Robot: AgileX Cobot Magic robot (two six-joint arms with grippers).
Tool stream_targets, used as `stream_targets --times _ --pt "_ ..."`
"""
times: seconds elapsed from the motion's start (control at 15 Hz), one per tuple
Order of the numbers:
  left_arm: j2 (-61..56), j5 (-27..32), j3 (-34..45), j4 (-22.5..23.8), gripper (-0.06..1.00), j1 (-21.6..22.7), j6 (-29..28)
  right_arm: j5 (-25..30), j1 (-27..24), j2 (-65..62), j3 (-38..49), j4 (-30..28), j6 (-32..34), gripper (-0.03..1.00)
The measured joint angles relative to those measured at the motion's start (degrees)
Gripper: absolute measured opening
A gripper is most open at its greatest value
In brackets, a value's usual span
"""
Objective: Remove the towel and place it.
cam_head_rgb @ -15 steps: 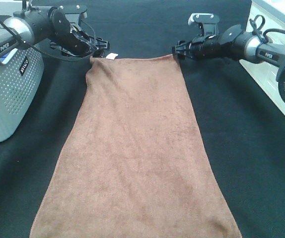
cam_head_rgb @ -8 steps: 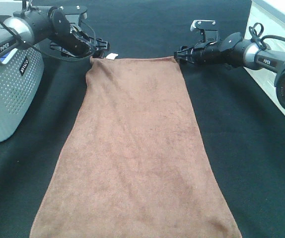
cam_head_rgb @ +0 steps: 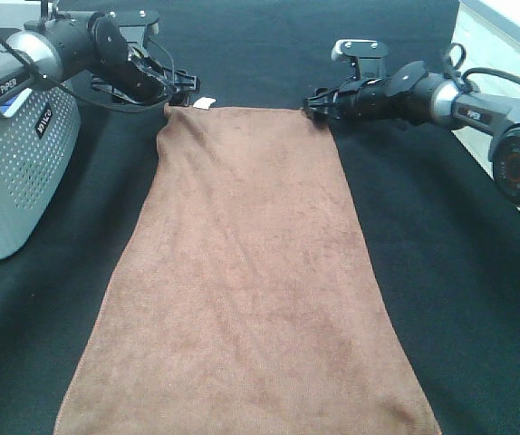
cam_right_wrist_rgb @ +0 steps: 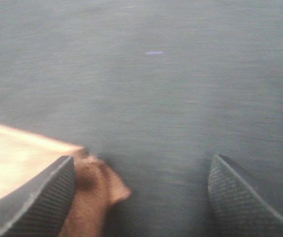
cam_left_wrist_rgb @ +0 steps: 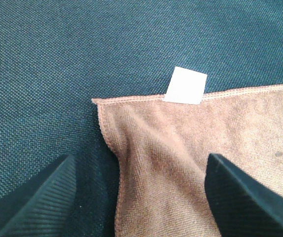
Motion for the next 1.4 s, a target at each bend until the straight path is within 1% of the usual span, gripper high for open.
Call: stream_targets --times 0.2,0.27,0.33,0.4,0.47,0.6,0.73,0.8,1.13,1.4 --pt "0.0 0.0 0.0 0.0 0.69 0.0 0.0 -1.1 0.5 0.5 -0.2 0.0 0.0 0.69" --pt "0.0 0.0 0.0 0.0 0.69 0.0 0.0 -1.5 0.5 0.6 -0.2 0.0 0.0 0.65" --pt "0.0 0.0 0.0 0.0 0.69 0.0 0.0 -1.9 0.5 0.6 -0.2 -0.3 0.0 0.59" --pt "0.0 0.0 0.0 0.0 0.69 0.0 0.0 -1.9 0.5 0.6 -0.2 -0.3 0.0 0.59" --pt "0.0 0.0 0.0 0.3 0.69 0.0 0.0 -2.0 0.5 0.6 -0.2 -1.7 0.0 0.46" --pt "0.0 0.0 0.0 0.5 0.69 0.0 0.0 -1.7 0.5 0.6 -0.2 -3.3 0.0 0.26" --pt "0.0 0.0 0.0 0.5 0.69 0.0 0.0 -1.3 0.6 0.5 -0.2 -4.8 0.0 0.07" --pt "0.0 0.0 0.0 0.5 0.69 0.0 0.0 -0.8 0.5 0.3 -0.2 -5.3 0.1 0.01" --pt "0.0 -0.6 0.0 0.9 0.69 0.0 0.0 0.3 -2.3 -0.5 -0.2 -7.0 0.1 0.01" --pt "0.0 -1.0 0.0 0.9 0.69 0.0 0.0 -0.5 -2.3 -1.0 -0.2 -7.3 0.1 0.01"
